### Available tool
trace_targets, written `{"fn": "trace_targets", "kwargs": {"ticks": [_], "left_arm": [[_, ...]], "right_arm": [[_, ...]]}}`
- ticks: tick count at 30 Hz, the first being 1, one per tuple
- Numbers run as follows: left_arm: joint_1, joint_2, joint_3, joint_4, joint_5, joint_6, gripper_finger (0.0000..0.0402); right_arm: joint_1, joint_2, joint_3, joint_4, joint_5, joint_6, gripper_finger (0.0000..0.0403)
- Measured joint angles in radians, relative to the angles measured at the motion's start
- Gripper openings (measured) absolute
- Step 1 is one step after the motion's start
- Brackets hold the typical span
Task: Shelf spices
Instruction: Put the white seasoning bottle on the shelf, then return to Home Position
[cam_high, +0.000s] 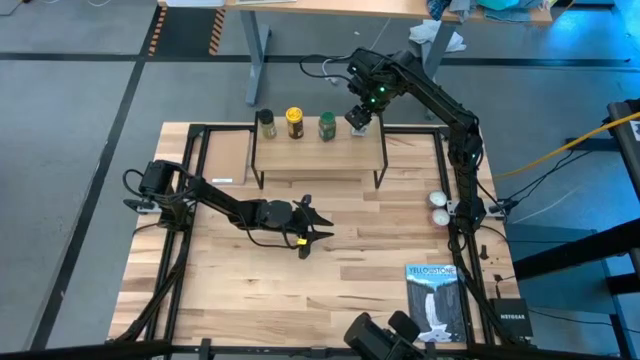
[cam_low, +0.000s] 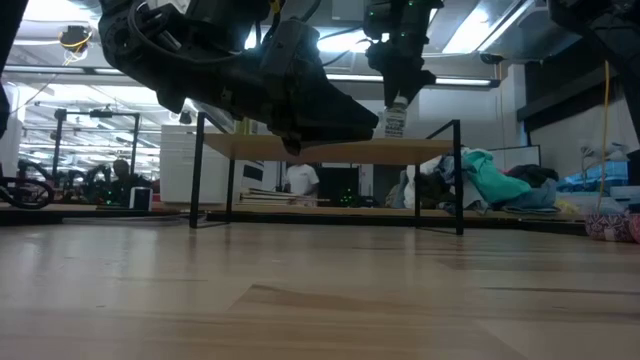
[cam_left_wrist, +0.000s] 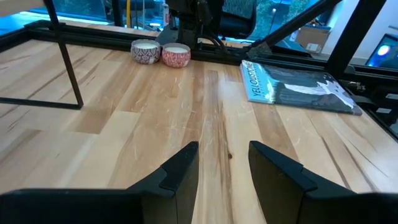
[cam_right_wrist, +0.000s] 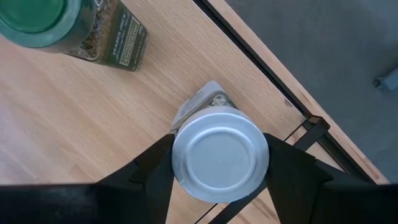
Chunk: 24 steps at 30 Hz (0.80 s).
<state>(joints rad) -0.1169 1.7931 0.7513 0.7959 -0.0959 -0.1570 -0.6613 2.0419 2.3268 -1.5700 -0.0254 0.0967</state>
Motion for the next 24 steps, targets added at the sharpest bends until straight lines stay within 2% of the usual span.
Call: {"fn": "trace_targets", "kwargs": {"ticks": [8,13,15,24], "left_arm": [[0.0,0.0,0.0,0.0,0.0,-0.004,0.0133],[0.0,0.0,0.0,0.0,0.016,-0.005,0.0133],[0.0,0.0,0.0,-0.001,0.018,-0.004,0.0133],[0.0,0.0,0.0,-0.001,0.018,-0.004,0.0133]], "right_arm": [[0.001,0.0,0.0,-0.001,-0.012,0.0,0.0211],[0.014,0.001,0.0,-0.001,-0.001,-0.001,0.0267],[0.022,0.001,0.0,-0.001,0.006,-0.008,0.0277],[0.068,0.001,0.0,-0.001,0.085,-0.022,0.0256]]}}
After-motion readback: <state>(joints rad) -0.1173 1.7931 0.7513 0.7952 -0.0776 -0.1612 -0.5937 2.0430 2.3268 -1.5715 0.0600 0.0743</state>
